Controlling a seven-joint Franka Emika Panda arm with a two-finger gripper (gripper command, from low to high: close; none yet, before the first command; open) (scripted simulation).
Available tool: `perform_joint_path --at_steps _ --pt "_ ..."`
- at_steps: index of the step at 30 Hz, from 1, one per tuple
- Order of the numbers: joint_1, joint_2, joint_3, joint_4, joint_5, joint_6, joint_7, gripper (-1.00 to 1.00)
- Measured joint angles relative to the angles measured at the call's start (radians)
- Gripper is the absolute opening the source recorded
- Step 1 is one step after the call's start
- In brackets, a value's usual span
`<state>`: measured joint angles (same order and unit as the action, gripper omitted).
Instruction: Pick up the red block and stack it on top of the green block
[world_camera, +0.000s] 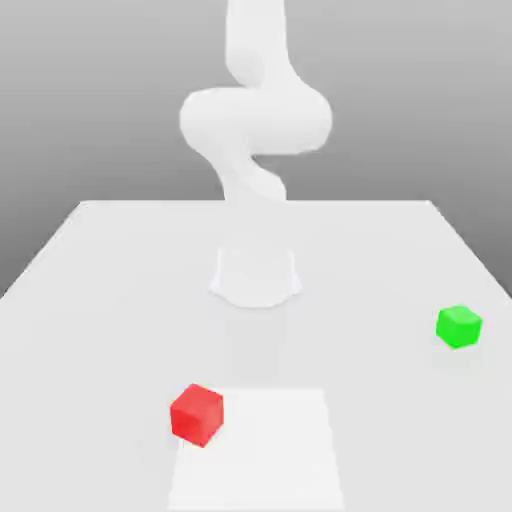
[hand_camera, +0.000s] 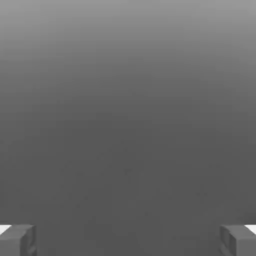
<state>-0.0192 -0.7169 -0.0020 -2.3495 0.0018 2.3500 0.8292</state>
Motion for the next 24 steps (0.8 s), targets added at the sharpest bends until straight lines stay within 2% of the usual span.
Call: perform_joint_path --at_steps 19,24 --pt "-0.137 0.703 -0.038 -0.4 -0.001 0.418 0.254 0.0" --pt "-0.147 0.885 -0.027 -0.397 0.019 0.565 0.251 0.0"
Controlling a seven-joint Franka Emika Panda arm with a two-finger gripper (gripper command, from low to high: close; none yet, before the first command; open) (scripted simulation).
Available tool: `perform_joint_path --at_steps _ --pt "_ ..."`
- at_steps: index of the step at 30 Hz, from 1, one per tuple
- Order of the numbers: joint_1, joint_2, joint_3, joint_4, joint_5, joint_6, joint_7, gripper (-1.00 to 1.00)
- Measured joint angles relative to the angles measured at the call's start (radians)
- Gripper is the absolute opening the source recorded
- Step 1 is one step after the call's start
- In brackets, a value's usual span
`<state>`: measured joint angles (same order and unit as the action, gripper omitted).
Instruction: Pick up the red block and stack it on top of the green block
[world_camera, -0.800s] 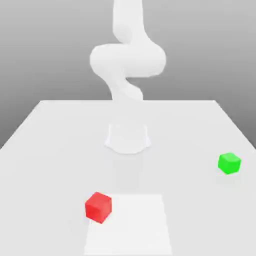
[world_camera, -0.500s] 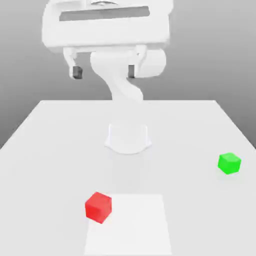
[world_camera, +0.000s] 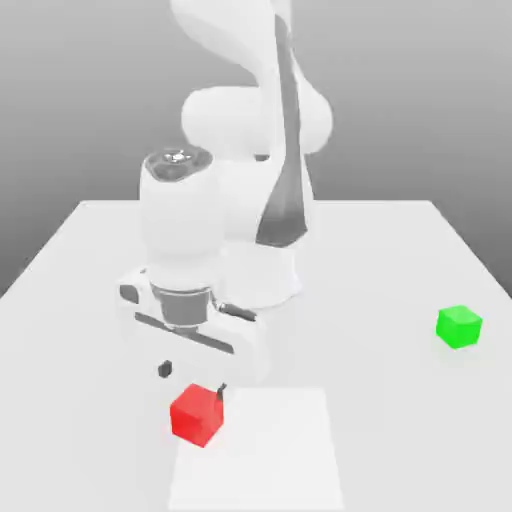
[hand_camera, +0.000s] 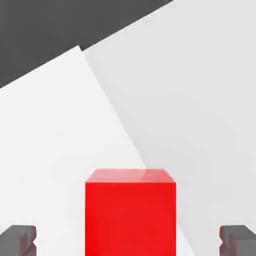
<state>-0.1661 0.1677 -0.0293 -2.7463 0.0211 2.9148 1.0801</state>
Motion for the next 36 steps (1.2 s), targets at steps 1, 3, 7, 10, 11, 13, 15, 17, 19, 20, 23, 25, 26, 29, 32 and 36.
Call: perform_joint_path --at_steps 1,3,7,10,11,13,15,17,19,20,23,25,26,29,32,36 --pt "-0.003 0.036 0.004 0.005 0.005 0.031 -0.003 0.0" --pt "-0.007 0.069 0.008 0.009 0.007 0.059 -0.005 -1.0" --pt "-0.007 0.069 0.009 0.009 0.005 0.059 -0.003 -1.0" --pt "-0.007 0.052 0.008 0.007 0.002 0.045 -0.001 -1.0" --pt "-0.007 0.022 0.007 0.003 -0.002 0.02 0.002 -1.0" --pt "-0.006 -0.045 0.004 -0.007 -0.011 -0.038 0.009 -1.0" --pt "-0.008 -0.116 0.004 -0.018 -0.017 -0.099 0.013 -1.0" --pt "0.055 -0.154 0.043 -0.022 -0.006 -0.13 0.013 -1.0" --pt "0.123 -0.175 0.095 -0.024 0.012 -0.147 0.011 -1.0" --pt "0.164 -0.184 0.117 -0.025 0.022 -0.154 0.01 -1.0" --pt "0.303 -0.209 0.179 -0.026 0.047 -0.173 0.011 -1.0" --pt "0.386 -0.224 0.218 -0.027 0.061 -0.185 0.012 -1.0" --pt "0.425 -0.231 0.239 -0.028 0.068 -0.191 0.014 -1.0" --pt "0.529 -0.253 0.306 -0.03 0.085 -0.208 0.02 -1.0" --pt "0.621 -0.273 0.387 -0.032 0.102 -0.225 0.026 -1.0" --pt "0.749 -0.297 0.505 -0.034 0.123 -0.247 0.036 -1.0"
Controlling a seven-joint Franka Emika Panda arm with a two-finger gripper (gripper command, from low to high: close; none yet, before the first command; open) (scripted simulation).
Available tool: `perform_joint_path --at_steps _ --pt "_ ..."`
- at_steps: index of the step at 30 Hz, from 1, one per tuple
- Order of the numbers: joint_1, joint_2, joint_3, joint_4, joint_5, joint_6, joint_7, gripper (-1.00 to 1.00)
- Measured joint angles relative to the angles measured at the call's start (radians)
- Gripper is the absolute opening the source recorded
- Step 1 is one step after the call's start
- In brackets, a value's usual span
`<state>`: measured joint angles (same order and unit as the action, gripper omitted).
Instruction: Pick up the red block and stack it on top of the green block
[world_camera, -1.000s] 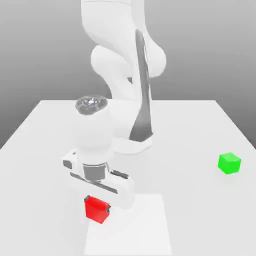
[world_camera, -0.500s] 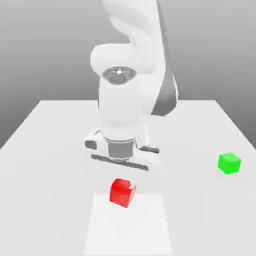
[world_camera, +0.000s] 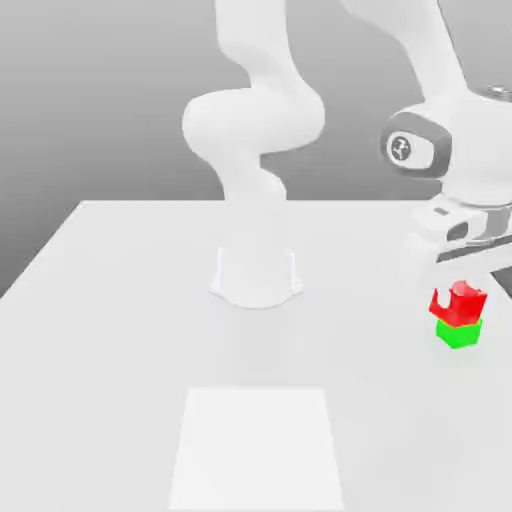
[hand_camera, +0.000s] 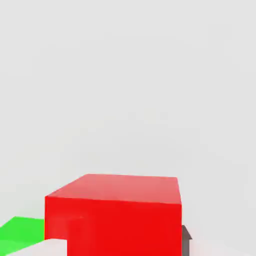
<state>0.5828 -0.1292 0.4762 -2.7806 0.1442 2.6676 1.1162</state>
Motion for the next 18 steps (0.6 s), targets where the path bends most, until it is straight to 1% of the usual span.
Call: perform_joint_path --at_steps 2,4,11,18 --pt "0.045 -0.006 0.042 -0.001 0.004 -0.004 0.006 -1.0" --pt "0.054 -0.003 0.054 0.0 -0.003 0.004 0.012 -1.0" --pt "0.044 0.022 0.065 0.002 -0.047 0.044 0.044 -1.0" --pt "0.025 0.062 0.07 0.005 -0.115 0.086 0.091 -1.0"
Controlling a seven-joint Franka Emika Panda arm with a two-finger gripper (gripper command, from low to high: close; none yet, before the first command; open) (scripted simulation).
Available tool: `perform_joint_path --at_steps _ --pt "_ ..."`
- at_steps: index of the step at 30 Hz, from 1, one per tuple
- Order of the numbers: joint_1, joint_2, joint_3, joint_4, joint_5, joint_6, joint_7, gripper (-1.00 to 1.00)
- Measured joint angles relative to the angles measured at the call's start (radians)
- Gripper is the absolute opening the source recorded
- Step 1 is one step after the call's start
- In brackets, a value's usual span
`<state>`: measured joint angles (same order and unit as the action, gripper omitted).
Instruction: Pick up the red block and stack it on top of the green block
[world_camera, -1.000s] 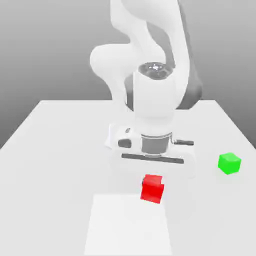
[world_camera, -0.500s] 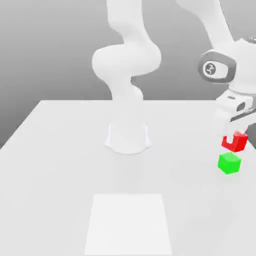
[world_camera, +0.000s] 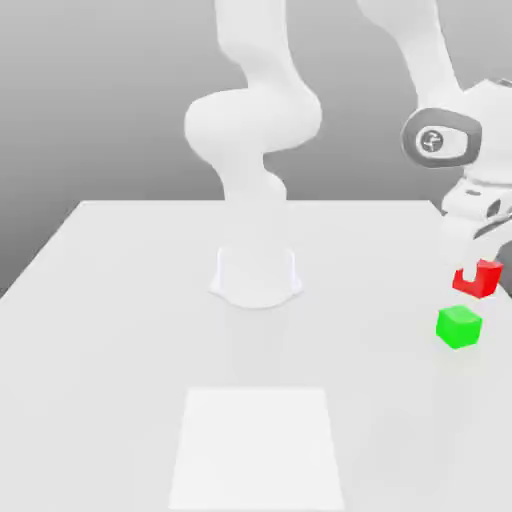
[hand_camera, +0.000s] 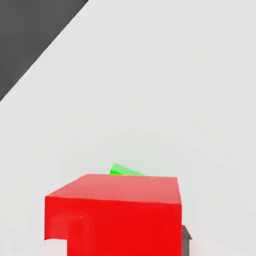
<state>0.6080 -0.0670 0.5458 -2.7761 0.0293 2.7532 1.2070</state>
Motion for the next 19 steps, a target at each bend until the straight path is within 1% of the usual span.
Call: perform_joint_path --at_steps 11,19 --pt "-0.024 0.087 -0.008 0.004 -0.142 0.064 0.101 -1.0" --pt "-0.018 0.163 -0.041 0.007 -0.246 0.107 0.176 -1.0"
